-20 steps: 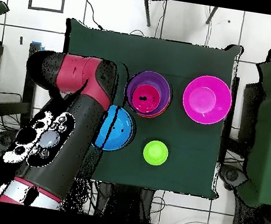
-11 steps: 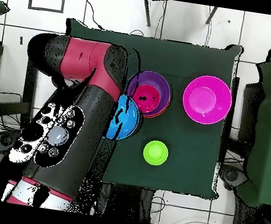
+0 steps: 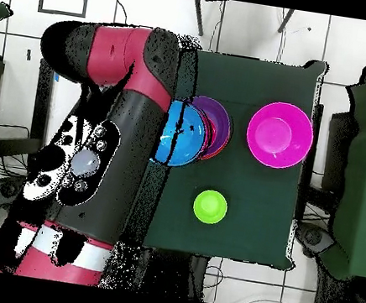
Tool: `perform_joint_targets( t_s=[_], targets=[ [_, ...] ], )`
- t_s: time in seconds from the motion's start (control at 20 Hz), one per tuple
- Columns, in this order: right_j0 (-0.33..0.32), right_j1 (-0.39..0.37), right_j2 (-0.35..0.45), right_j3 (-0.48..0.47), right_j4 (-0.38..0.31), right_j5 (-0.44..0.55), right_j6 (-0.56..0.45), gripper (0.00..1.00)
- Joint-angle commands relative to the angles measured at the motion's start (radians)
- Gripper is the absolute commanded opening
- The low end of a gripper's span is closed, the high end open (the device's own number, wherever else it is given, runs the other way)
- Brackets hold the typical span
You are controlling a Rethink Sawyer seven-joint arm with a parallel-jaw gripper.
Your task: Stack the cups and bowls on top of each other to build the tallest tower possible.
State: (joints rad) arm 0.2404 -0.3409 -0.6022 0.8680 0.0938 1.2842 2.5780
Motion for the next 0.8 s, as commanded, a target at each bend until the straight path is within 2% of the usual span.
perform_joint_targets(
  t_s=[0.05,0.15,0.3,0.5,0.8],
  targets=[
    [-0.064,0.081,0.107,-0.213,-0.138,0.091,-0.367,0.0],
    [-0.079,0.093,0.106,-0.248,-0.151,0.091,-0.397,0.0],
    [-0.094,0.109,0.121,-0.243,-0.152,0.04,-0.398,0.0],
    [-0.083,0.089,0.137,-0.166,-0.129,-0.029,-0.34,0.0],
    [-0.064,0.048,0.152,-0.046,-0.126,-0.103,-0.32,0.0]
  ],
)
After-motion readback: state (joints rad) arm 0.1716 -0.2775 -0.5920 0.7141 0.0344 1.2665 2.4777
